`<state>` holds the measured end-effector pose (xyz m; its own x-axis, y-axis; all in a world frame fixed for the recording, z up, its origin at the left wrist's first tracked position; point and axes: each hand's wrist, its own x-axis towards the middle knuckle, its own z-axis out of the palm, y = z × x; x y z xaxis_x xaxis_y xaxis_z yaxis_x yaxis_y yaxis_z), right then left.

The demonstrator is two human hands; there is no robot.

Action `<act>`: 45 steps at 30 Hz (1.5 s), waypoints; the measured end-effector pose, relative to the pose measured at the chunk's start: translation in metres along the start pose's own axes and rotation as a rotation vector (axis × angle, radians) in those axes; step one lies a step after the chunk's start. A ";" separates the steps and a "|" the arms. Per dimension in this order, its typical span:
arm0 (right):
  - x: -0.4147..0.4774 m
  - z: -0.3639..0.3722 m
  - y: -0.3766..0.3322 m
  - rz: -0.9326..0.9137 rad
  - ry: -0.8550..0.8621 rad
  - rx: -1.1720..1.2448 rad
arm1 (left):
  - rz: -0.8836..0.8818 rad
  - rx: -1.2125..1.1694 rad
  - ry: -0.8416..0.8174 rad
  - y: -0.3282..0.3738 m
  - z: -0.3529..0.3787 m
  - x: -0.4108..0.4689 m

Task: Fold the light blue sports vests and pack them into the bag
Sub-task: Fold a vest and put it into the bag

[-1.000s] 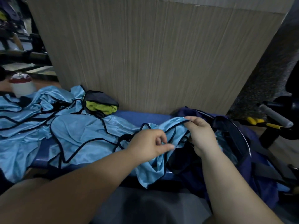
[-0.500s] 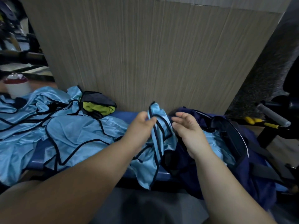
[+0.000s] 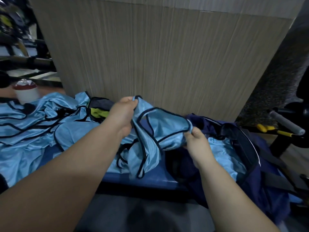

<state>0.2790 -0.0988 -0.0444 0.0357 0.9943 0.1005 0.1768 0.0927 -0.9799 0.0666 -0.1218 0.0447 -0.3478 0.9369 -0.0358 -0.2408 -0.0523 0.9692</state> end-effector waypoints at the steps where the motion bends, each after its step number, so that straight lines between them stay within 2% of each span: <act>1: 0.002 -0.003 -0.001 -0.013 0.036 0.034 | 0.024 0.056 0.023 0.001 -0.005 0.003; 4: 0.002 -0.012 -0.012 -0.058 0.092 0.115 | 0.063 0.169 0.091 0.003 -0.021 0.009; 8: -0.008 -0.019 -0.028 -0.079 0.047 0.114 | 0.064 0.130 0.163 0.005 -0.037 0.018; 10: -0.011 -0.023 -0.031 -0.074 -0.018 -0.103 | 0.057 0.111 0.174 0.004 -0.040 0.021; 12: -0.012 -0.024 -0.028 -0.051 -0.020 -0.437 | 0.037 0.106 0.134 -0.002 -0.040 0.022; 15: -0.008 -0.017 -0.016 -0.147 0.087 -0.731 | -0.018 0.100 0.056 -0.012 -0.036 0.020; 18: -0.006 -0.012 -0.002 -0.216 0.205 -0.942 | -0.068 0.181 0.056 -0.026 -0.039 0.020; 20: -0.006 -0.009 0.002 -0.355 0.302 -1.069 | -0.068 0.309 0.073 -0.037 -0.042 0.021; 22: -0.010 -0.001 -0.001 -0.633 0.349 -1.051 | -0.064 0.411 0.094 -0.047 -0.045 0.021; 23: -0.013 0.005 -0.003 -0.770 0.306 -0.981 | -0.057 0.449 0.105 -0.051 -0.046 0.021; 25: -0.021 0.017 -0.005 -0.876 0.031 -0.859 | -0.035 0.473 0.118 -0.057 -0.046 0.023; 28: -0.027 0.025 0.005 -0.640 -0.342 -0.916 | -0.035 0.474 0.101 -0.059 -0.048 0.029; 30: -0.024 0.022 0.010 -0.517 -0.415 -1.073 | -0.041 0.487 0.107 -0.059 -0.051 0.033; 33: -0.020 0.018 0.009 -0.544 -0.353 -1.200 | -0.070 0.471 0.113 -0.059 -0.056 0.034; 35: -0.016 0.017 0.009 -0.583 -0.315 -1.075 | -0.093 0.472 0.081 -0.059 -0.058 0.032; 37: -0.010 0.010 0.009 -0.588 -0.280 -0.824 | -0.115 0.474 0.035 -0.059 -0.061 0.028; 41: 0.005 -0.017 0.001 -0.567 -0.028 -0.539 | -0.140 0.524 -0.023 -0.063 -0.067 0.027; 45: 0.008 -0.047 -0.014 -0.272 0.190 -0.188 | -0.162 0.487 -0.031 -0.065 -0.067 0.024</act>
<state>0.3226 -0.0945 -0.0215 0.1408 0.9055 0.4003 0.3815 0.3235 -0.8659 0.0132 -0.1188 -0.0353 -0.3121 0.9298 -0.1949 0.1629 0.2545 0.9532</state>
